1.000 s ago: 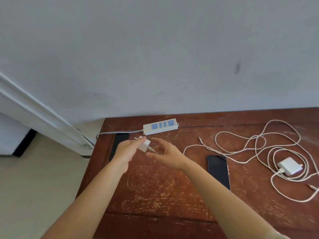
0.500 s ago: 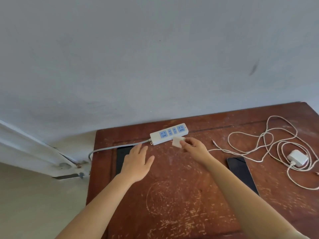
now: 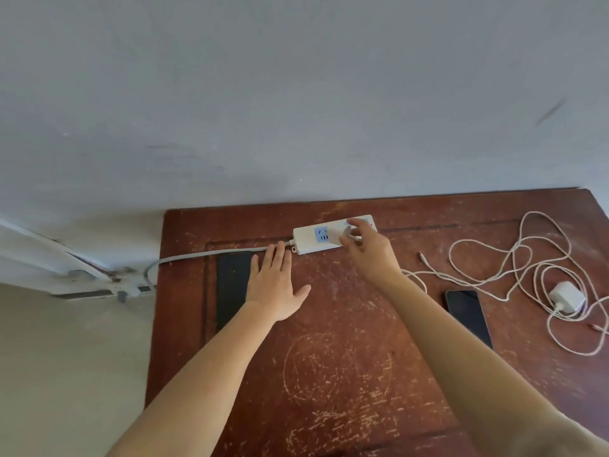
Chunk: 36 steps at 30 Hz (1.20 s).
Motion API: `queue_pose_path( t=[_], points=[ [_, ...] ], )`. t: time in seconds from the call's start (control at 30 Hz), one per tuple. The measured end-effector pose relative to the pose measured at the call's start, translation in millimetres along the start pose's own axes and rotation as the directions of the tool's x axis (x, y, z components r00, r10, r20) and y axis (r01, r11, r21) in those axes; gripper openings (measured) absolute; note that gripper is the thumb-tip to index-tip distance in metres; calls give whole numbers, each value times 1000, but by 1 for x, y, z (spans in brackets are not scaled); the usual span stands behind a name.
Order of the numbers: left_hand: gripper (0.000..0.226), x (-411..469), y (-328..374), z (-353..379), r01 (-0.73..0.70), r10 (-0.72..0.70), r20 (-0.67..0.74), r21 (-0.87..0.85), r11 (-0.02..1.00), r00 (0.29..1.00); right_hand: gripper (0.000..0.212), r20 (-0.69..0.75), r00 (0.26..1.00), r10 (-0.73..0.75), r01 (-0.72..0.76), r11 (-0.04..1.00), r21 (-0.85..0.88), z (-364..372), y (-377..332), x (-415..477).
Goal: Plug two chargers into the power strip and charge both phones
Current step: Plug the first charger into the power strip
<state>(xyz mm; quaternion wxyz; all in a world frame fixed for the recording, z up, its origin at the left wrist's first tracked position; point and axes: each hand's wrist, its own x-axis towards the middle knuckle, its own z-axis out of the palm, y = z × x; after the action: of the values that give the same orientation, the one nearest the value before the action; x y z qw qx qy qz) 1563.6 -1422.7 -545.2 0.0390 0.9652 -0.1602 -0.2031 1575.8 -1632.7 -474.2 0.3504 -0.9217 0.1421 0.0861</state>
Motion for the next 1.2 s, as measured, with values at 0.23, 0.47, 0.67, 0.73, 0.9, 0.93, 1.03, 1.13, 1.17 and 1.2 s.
queue_pose_path(
  t=[0.23,0.47,0.67,0.73,0.9,0.93,1.03,1.13,1.17,1.2],
  points=[
    [99,1,5,11,0,2,-68,28,1000,998,39,204,973,-107,156,957,-242,-22,-8,26],
    [100,2,4,12,-43,37,-143,-41,998,989,40,355,925,-133,270,888,-371,-34,-28,58],
    [99,6,7,7,-34,26,-141,-53,998,990,38,429,890,-155,357,823,-443,-39,-36,67],
    [98,5,7,7,-32,24,-146,-56,998,989,41,405,898,-173,377,778,-502,-36,-39,62],
    [96,5,6,5,-38,31,-150,-44,998,988,46,435,857,-277,512,553,-657,-18,-49,48],
    [96,5,6,4,-37,30,-147,-41,998,989,46,437,854,-282,518,542,-662,-17,-51,49],
    [95,4,5,2,-34,28,-138,-41,999,990,47,437,852,-287,522,519,-677,-15,-55,53],
    [94,4,4,3,-44,38,-141,-41,998,989,44,454,831,-321,556,446,-702,-9,-53,47],
    [95,4,3,3,-48,42,-145,-39,998,989,42,460,825,-330,564,422,-709,-7,-51,45],
    [96,4,2,4,-49,44,-147,-36,998,988,41,457,823,-336,565,411,-715,-5,-49,43]
  ],
)
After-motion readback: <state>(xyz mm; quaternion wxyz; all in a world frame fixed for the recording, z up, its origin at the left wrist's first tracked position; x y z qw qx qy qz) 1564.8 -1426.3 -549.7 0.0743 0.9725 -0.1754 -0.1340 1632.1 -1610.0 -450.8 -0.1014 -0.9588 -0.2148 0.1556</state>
